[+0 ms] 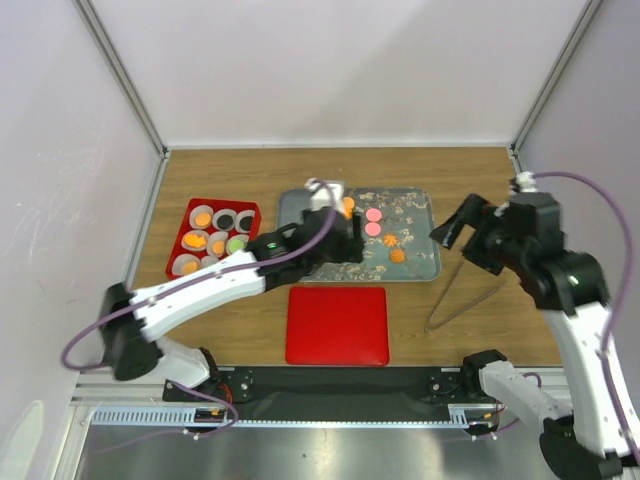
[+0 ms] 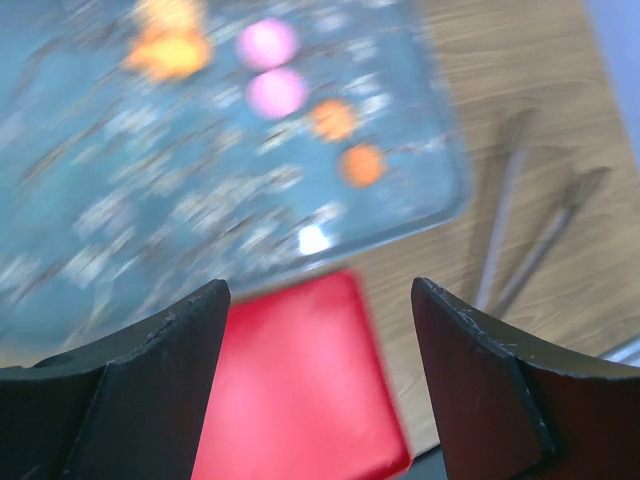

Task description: Pack the cookies

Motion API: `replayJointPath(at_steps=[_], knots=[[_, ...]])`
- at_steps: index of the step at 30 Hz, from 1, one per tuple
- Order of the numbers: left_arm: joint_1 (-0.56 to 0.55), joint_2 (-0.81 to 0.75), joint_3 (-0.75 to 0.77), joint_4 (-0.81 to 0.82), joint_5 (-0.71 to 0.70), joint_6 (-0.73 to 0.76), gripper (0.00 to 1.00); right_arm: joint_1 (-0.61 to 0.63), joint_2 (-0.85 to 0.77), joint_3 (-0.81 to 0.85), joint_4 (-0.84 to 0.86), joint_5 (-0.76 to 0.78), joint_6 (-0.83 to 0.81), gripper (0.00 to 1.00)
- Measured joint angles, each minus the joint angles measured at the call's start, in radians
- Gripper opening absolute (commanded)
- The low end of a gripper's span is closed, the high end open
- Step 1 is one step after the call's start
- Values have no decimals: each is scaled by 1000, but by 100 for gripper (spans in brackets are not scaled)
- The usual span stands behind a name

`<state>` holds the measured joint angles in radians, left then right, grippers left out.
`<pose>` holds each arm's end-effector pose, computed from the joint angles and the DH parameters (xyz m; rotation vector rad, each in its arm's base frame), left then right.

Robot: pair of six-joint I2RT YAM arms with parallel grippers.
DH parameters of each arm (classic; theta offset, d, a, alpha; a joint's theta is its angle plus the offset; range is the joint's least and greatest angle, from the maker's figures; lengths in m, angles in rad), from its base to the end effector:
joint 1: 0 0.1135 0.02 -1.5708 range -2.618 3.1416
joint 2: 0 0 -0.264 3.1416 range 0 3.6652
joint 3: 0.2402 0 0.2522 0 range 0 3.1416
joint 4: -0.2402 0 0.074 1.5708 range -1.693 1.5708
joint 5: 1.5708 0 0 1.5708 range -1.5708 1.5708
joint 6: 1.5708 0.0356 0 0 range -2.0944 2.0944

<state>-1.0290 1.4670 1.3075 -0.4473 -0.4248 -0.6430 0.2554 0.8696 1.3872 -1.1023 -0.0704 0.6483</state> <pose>0.1835 -0.2764 0.3357 0.1743 2.1556 -0.5235 0.1195 0.0338 0.4281 0.3912 2.1803 0.5897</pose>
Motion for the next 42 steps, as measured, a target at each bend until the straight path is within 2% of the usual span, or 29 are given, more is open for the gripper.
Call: replayJointPath(at_steps=[5,8,15,19,24,30,42], knots=[[72,-266,-209,-134,-47,-151,79,89,96,-161,27,13,-29,93],[79,-403,-304,-207,-60,-225,78,174,115,-233,37,51,-29,88],[79,-575,-489,-293,-37,-359,75,394,172,-415,115,163,16,75],[79,-603,-563,-315,-5,-405,75,470,221,-499,164,206,62,64],[79,-603,-600,-314,37,-427,75,544,282,-548,245,242,109,59],[79,-579,-608,-284,64,-430,76,620,386,-567,331,276,157,45],[97,-558,-665,-223,126,-423,76,667,436,-668,436,318,217,37]])
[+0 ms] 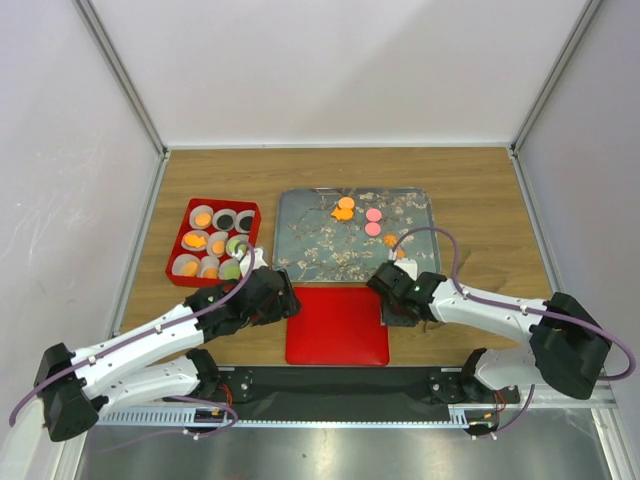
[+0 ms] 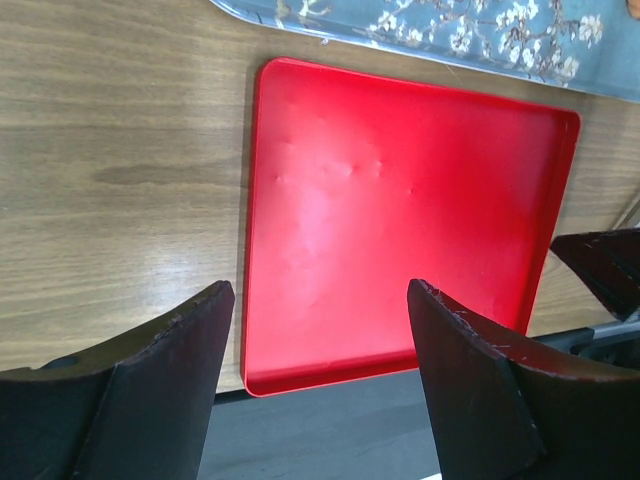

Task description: Pack the cookies

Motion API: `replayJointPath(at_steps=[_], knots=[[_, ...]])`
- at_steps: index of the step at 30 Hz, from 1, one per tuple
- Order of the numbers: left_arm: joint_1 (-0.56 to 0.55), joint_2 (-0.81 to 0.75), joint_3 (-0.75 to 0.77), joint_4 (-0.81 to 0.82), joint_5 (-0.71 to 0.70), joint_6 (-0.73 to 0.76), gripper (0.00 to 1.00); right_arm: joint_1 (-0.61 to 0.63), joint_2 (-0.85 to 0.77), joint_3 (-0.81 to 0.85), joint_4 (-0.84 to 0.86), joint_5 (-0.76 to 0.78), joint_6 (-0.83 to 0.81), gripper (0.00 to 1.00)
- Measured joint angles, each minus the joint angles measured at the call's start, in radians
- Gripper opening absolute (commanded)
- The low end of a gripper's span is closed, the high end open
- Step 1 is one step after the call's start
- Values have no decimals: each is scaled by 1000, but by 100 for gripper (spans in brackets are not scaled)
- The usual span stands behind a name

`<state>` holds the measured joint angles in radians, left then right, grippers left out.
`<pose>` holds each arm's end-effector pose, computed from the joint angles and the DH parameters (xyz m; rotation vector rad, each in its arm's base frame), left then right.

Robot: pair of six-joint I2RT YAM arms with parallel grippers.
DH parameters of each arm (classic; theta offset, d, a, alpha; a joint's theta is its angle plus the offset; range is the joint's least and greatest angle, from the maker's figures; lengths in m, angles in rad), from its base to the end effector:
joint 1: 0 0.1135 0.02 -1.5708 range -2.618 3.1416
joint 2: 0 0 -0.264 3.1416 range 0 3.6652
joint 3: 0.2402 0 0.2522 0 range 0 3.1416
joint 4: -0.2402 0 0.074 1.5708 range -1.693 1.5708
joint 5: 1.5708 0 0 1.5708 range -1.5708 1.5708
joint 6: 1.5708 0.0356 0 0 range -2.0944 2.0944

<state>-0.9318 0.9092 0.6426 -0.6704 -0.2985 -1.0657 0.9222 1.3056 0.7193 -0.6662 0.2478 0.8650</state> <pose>0.1121 -0.1333 0.2281 -0.2917 2.4984 -0.4882 0.1411 0.1717 0.1797 -0.0237 2.7487 0.1293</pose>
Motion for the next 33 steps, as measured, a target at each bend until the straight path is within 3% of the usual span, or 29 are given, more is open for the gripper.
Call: replayJointPath(at_steps=[18,21,22,33], knots=[[17,22,-54,65,61,11,79,45,14,-80,125,24,25,16],[17,22,-72,73,68,9,79,51,14,-82,135,26,25,8],[18,22,-80,77,70,8,80,53,14,-83,137,27,25,1],[22,6,-103,81,78,1,83,58,-129,-37,-5,24,21,0]])
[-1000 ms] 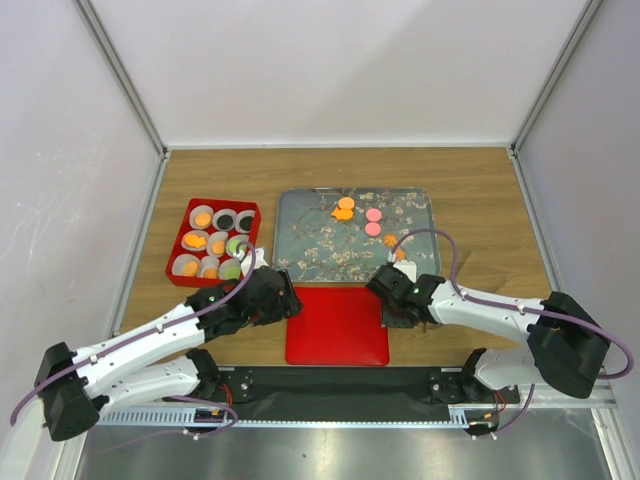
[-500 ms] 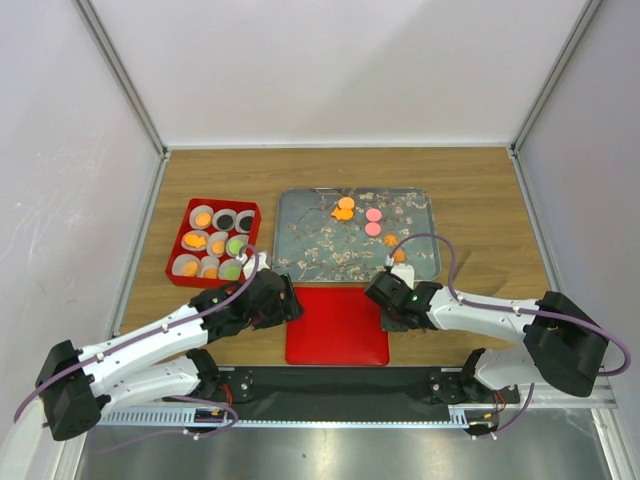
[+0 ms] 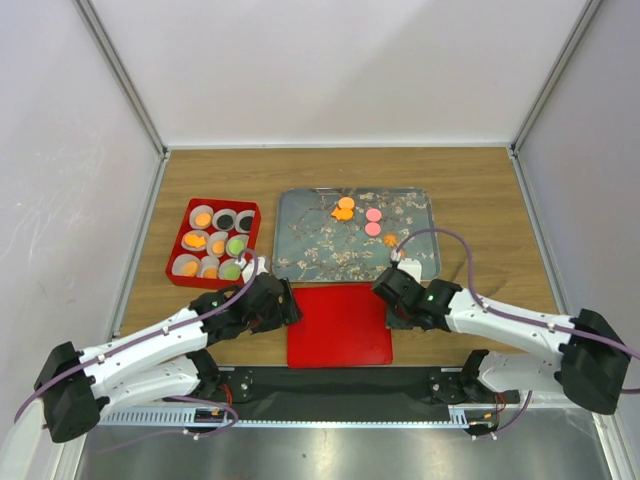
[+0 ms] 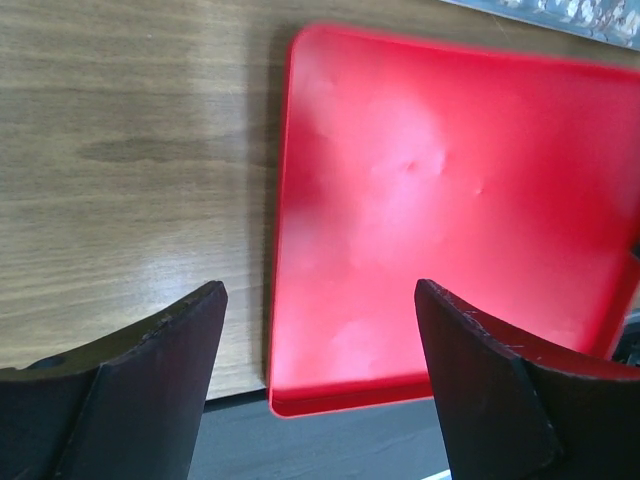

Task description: Pack the cookies

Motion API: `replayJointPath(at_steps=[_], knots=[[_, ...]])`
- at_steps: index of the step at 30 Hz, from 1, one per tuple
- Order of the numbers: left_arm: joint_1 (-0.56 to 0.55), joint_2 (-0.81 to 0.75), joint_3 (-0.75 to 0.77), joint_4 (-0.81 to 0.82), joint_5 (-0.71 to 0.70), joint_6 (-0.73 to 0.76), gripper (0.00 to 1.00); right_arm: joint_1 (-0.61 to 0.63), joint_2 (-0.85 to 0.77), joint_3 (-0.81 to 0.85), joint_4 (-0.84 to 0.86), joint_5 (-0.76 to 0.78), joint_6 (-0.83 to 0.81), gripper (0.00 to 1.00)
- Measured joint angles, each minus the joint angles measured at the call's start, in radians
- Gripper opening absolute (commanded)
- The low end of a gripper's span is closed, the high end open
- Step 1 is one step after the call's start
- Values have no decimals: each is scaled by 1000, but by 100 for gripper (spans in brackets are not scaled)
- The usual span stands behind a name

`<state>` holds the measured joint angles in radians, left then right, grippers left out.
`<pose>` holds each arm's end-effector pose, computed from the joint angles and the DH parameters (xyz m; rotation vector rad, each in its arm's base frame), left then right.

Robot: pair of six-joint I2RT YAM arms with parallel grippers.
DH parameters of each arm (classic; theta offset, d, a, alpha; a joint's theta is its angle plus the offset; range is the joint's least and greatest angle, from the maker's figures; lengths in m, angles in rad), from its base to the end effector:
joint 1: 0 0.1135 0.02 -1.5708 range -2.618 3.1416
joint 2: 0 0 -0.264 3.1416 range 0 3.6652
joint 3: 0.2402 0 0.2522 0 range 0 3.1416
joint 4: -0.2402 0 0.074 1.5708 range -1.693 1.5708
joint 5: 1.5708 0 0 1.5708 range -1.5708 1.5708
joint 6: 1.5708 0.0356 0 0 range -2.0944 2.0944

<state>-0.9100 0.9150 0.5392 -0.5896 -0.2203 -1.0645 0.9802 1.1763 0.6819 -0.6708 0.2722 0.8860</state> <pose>0.1110 -0.1301 0.1992 -0.2882 2.5675 -0.5156 0.1223 0.1652 0.1943 -0.0507 2.6767 0.2239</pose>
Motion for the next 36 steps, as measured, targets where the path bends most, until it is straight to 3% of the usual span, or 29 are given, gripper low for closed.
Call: replayJointPath(at_steps=[10,20,36], knots=[[11,-10,-3,6,24,2,88,0,-76,93,-88,-19,2,0],[91,-95,-3,58,96,29,80,-32,-128,107,-125,-76,1,0],[186,-131,143,96,305,69,43,-93,-154,213,-143,-144,-35,0]])
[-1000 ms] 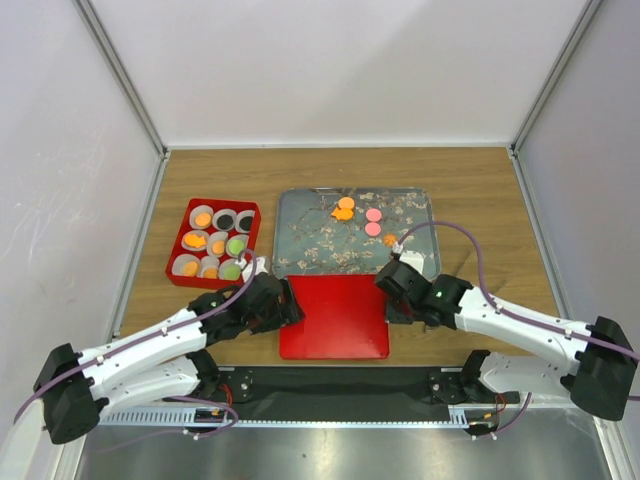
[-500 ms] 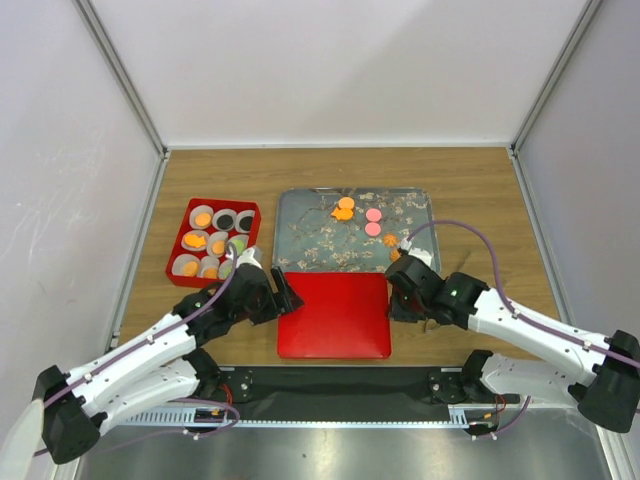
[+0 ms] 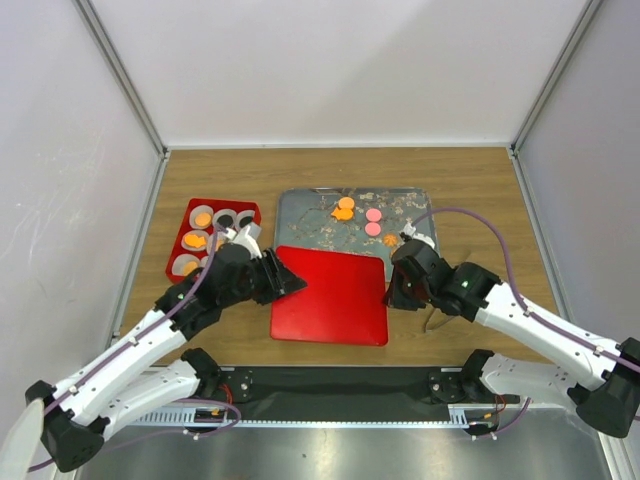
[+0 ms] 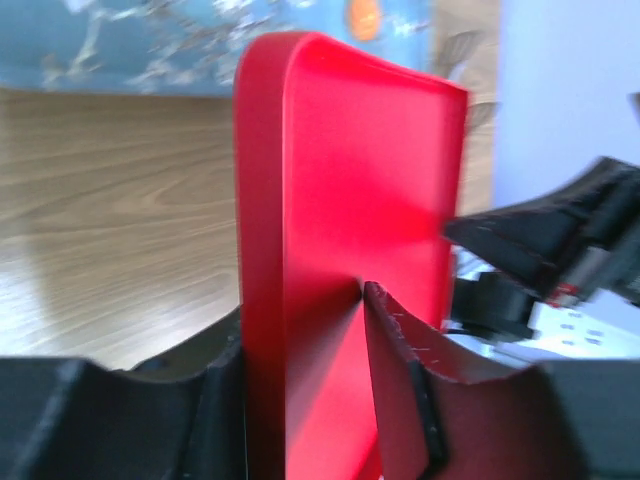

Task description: Pack the cookies

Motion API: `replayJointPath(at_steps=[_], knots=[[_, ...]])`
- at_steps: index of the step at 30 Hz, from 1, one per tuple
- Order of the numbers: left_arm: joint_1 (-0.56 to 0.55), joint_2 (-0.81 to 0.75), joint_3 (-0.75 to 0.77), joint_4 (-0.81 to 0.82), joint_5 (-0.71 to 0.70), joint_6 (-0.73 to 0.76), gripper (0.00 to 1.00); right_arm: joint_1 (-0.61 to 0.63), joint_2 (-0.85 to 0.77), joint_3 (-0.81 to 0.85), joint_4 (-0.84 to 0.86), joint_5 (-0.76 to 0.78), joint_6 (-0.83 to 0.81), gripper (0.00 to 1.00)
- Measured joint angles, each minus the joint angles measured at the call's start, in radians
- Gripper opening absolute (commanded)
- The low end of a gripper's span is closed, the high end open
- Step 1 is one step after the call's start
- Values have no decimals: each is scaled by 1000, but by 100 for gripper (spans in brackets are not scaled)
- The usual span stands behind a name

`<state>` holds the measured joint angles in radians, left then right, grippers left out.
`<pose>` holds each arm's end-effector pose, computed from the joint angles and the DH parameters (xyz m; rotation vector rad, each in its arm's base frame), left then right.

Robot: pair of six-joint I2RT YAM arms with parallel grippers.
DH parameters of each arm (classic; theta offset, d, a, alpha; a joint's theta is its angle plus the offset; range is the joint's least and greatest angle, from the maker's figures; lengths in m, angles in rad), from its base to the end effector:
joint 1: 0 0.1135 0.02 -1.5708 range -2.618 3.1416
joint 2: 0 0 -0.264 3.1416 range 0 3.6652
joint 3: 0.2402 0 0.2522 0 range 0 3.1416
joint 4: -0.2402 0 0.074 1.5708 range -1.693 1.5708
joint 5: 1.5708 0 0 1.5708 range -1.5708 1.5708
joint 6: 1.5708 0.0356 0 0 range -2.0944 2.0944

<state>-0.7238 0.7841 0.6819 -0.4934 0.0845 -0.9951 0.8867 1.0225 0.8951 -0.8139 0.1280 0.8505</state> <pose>0.1280 -0.1172 0.2732 -0.2678 2.3553 -1.0174 0.1282 0.1501 0.2788 0.0072 2.5896 0.5363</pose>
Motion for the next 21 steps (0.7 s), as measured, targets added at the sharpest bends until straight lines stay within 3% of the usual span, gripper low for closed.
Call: replayJointPath(at_steps=[10,11,14,15,18,21], knots=[[9,19,153,-8,48,1,13,-19,44,76,-12,1,-44,1],[10,21,164,-14,48,2,12,-20,51,82,-13,0,-48,5],[13,35,193,-42,49,2,9,-21,63,107,-19,0,-64,34],[14,44,206,-63,49,3,7,-21,66,124,-22,4,-72,51],[19,70,232,-130,49,7,0,-20,67,180,-27,28,-103,67],[40,105,265,-203,52,9,0,-12,65,235,-31,65,-147,75]])
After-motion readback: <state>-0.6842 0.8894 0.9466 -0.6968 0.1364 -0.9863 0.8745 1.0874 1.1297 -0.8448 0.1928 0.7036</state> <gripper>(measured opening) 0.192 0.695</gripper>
